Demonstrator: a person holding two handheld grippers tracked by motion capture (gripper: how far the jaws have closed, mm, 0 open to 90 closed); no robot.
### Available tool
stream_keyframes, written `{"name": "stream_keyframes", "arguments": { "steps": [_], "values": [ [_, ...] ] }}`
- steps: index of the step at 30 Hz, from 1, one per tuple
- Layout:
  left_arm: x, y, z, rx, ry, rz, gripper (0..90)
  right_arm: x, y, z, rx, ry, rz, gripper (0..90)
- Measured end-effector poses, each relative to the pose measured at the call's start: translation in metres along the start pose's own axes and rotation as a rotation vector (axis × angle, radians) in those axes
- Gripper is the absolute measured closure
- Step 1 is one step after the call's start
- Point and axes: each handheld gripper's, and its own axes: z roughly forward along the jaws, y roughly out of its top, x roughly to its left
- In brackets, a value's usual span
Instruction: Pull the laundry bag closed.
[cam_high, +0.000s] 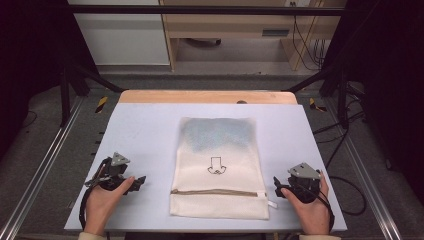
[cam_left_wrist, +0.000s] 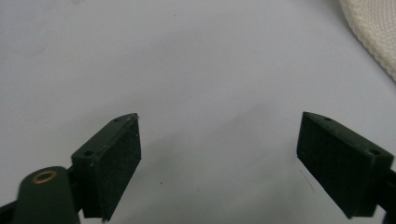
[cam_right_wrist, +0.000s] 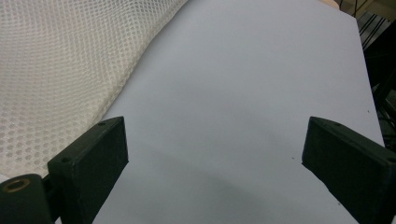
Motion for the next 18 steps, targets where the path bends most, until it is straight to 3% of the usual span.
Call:
{"name": "stream_keyframes", "arguments": {
  "steps": [3, 7, 11, 14, 15, 16, 18],
  "values": [
    [-0.003, -0.001, -0.005, -0.021, -0.001, 0.001, 5.8, 0.001, 0.001, -0.002, -0.017, 0.009, 0.005, 7.3],
    [-0.007, -0.004, -0.008, -0.033, -0.021, 0.008, 4.8, 0.001, 0.001, -0.001, -0.008, 0.017, 0.002, 7.1],
    [-0.01, -0.003, -0.009, -0.011, -0.023, 0.007, 4.9, 0.006, 0.003, 0.002, 0.012, 0.061, -0.009, 7.1],
    [-0.015, -0.003, -0.007, 0.021, -0.036, 0.022, 6.0, 0.02, 0.009, 0.003, 0.04, 0.132, -0.068, 10.9],
    [-0.015, -0.003, -0.007, 0.021, -0.036, 0.022, 6.1, 0.02, 0.009, 0.003, 0.04, 0.132, -0.068, 10.9],
    [-0.017, -0.003, -0.006, 0.031, -0.035, 0.033, 6.5, 0.027, 0.013, 0.001, 0.053, 0.162, -0.111, 12.2],
    [-0.019, -0.004, -0.006, 0.034, -0.035, 0.04, 6.8, 0.034, 0.018, 0.0, 0.081, 0.182, -0.146, 15.8]
  ]
}}
